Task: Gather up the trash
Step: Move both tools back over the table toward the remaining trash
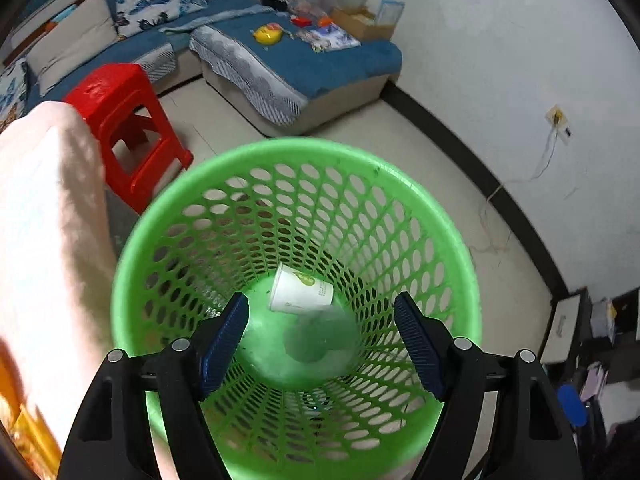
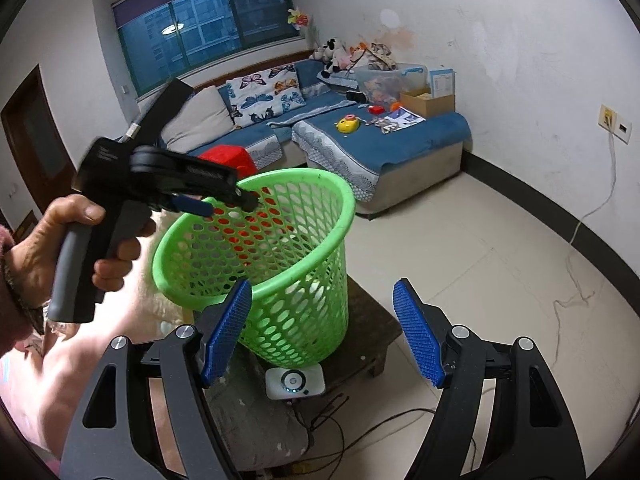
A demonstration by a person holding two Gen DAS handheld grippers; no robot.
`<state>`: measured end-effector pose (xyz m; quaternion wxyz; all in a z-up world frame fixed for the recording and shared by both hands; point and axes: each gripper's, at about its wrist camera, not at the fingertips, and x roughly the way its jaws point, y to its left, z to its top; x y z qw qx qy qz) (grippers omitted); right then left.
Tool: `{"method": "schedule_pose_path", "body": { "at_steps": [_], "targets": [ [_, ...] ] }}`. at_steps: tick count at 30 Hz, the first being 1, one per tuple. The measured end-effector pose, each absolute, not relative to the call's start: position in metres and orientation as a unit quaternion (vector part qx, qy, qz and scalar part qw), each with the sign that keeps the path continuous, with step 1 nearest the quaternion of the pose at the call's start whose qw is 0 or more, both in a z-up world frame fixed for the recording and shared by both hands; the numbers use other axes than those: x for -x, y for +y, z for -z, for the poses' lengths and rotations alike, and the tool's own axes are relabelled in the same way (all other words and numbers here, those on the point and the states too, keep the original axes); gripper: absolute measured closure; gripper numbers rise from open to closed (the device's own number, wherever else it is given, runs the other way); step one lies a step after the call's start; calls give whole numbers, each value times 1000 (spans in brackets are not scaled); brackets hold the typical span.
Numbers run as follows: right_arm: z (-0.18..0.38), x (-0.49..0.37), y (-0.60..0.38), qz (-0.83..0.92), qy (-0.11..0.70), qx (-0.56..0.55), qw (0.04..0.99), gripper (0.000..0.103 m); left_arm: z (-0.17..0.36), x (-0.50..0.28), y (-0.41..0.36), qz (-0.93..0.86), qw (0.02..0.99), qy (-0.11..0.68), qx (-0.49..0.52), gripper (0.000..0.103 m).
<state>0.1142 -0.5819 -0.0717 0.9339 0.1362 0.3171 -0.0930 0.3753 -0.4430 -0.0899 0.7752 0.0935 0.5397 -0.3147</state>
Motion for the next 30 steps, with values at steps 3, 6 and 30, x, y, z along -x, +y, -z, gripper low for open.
{"method": "schedule_pose_path", "body": {
  "at_steps": [3,6,30],
  "targets": [
    [65,-113,-575,85,317,-133,935,30,70,-365,-427,314,787,524,-86,30],
    [57,-111,-564,76,313,-128,938,30,44,-349,-404,313,805,497,-82,30],
    [20,-125,-428,-64,319,-80,942,30,-63,-249,-176,224,903,360,-67,28]
  ]
}}
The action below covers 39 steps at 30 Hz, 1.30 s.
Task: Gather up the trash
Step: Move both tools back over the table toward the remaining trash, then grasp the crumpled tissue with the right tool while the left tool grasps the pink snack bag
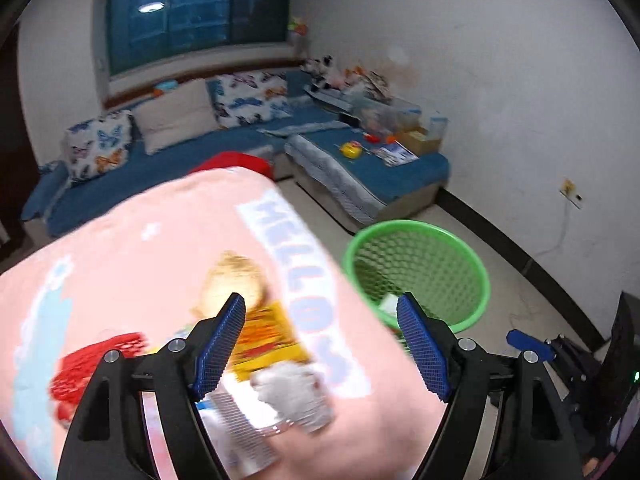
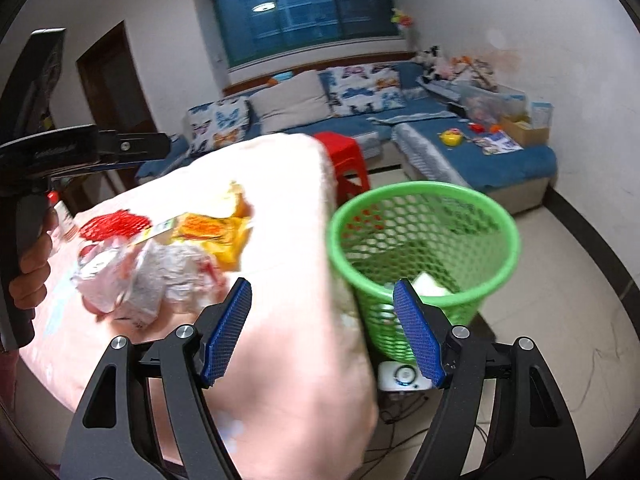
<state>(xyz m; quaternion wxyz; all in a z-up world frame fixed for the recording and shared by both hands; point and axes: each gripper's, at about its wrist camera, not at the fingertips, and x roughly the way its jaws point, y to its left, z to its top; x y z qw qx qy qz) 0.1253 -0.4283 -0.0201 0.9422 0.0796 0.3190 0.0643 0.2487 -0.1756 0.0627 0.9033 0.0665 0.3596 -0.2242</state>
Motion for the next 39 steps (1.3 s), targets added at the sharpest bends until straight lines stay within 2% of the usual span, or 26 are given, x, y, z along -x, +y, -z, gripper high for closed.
{"method": "schedule_pose_path", "body": {
  "at_steps": [12,20,26,31,33,37,39],
  "targets": [
    [28,-158,-354,-159,344,-66,923,31,-49,-228,-69,141,921,362,-31,27],
    [42,-184,-310,-180,359,-32,915,34,-42,-209,-21,137,917,374,6,21],
    [52,-207,-304,-179,373,-35,910,40,-27,-186,-8,157,910,383,12,20],
    [56,-215,-302,-181,380,-29,907,55,-13,-168,-17,196,898,393,5,20],
    [57,-216,-302,-180,379,-29,907,57,-10,-164,-25,210,896,392,0,20],
    [55,-214,-306,-177,374,-38,909,63,-7,-162,-44,227,895,385,-18,23],
    [55,-213,-307,-179,374,-44,909,64,-4,-165,-52,224,896,382,-32,28]
  ]
}}
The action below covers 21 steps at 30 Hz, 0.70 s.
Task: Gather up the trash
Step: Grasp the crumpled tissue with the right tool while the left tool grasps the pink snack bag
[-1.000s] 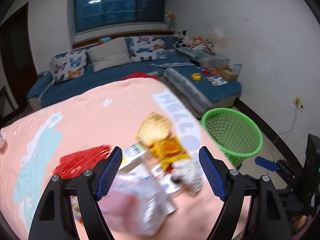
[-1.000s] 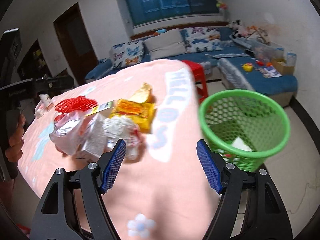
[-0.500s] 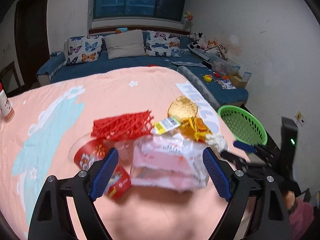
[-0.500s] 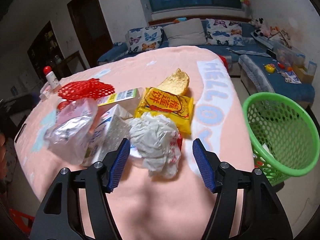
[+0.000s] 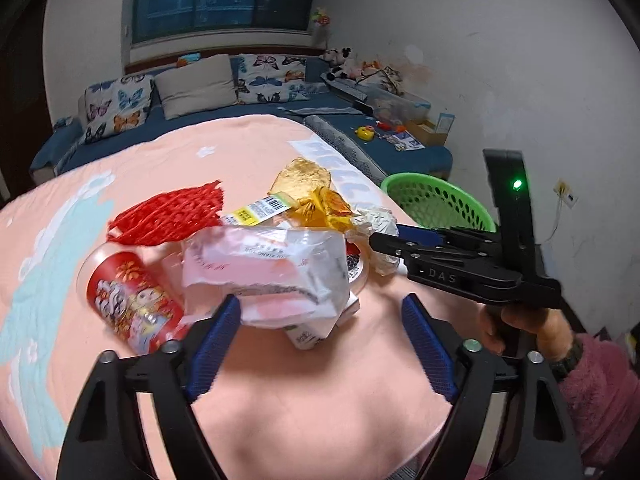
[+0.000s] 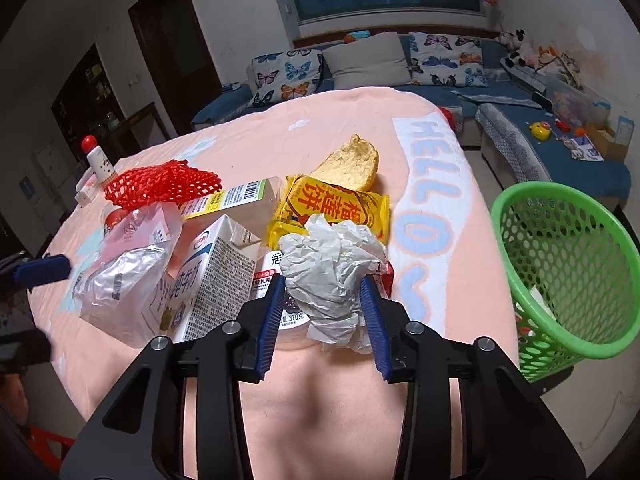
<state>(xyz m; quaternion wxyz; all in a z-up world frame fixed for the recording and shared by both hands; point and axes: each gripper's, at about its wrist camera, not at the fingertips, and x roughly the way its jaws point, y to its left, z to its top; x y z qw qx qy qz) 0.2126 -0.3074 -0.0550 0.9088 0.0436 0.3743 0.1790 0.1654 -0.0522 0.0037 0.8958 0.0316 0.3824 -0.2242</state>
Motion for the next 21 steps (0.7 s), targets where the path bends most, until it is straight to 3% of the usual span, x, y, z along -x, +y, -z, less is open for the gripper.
{"method": "schedule_pose_path", "body": {
  "at_steps": [6,13,17,21],
  "targets": [
    [51,-204,-315,-181,369,-54,910,65,5,-179,-63,191,904,380,-53,33],
    [44,-197,-321,-184,362,-66,912,68,16,-193,-68,173,903,389,-53,47],
    [44,-196,-324,-183,361,-70,912,68,18,-194,-71,171,905,386,-56,66],
    [44,-193,-326,-183,357,-76,913,69,17,-191,-71,174,906,384,-51,74]
  ]
}}
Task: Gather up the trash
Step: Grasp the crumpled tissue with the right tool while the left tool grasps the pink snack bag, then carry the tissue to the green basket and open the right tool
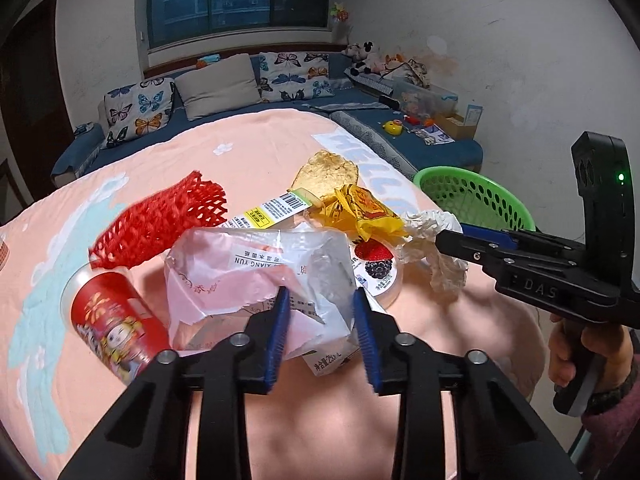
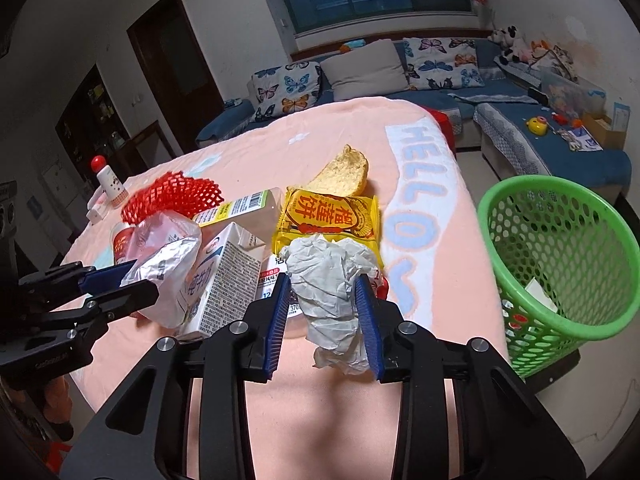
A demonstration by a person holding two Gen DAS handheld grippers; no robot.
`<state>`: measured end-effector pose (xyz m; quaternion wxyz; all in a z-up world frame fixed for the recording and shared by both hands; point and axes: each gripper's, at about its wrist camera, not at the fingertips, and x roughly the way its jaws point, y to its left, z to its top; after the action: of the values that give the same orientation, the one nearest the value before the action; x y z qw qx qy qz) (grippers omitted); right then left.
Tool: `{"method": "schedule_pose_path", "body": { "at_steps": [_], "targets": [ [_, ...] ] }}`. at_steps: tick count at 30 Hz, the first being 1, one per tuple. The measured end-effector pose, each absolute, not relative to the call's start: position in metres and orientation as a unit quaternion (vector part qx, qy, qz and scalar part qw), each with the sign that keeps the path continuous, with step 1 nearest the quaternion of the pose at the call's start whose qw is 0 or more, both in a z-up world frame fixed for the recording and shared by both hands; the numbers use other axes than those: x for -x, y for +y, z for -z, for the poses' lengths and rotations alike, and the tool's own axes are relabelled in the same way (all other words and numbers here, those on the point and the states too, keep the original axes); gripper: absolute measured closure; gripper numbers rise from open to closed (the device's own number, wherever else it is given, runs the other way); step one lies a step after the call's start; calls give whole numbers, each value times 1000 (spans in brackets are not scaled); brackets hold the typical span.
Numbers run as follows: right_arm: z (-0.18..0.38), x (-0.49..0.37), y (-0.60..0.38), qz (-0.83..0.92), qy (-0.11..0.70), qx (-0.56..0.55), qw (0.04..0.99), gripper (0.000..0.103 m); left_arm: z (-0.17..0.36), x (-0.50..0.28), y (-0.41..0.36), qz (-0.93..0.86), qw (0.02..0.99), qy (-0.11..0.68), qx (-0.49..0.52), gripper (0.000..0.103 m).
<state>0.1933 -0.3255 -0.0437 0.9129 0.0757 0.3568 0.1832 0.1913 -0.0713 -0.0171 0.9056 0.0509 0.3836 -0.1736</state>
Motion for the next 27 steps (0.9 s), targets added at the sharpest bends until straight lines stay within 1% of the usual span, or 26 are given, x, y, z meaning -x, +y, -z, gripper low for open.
{"method": "schedule_pose_path", "body": {
  "at_steps": [2,9,13,27],
  "targets": [
    [41,-192,-326,-182,355,-77,914,69,14,-190,-71,176,907,380,-46,81],
    [35,-184,-327,-182,346,-77,917,69,6,-180,-69,177,911,369,-42,84],
    [28,-178,-329,-181,337,-78,921,69,1,-173,-68,182,912,367,-36,89],
    [1,-162,-340,-175,304,-91,932,69,-33,-141,-62,207,921,329,-21,91]
  ]
}}
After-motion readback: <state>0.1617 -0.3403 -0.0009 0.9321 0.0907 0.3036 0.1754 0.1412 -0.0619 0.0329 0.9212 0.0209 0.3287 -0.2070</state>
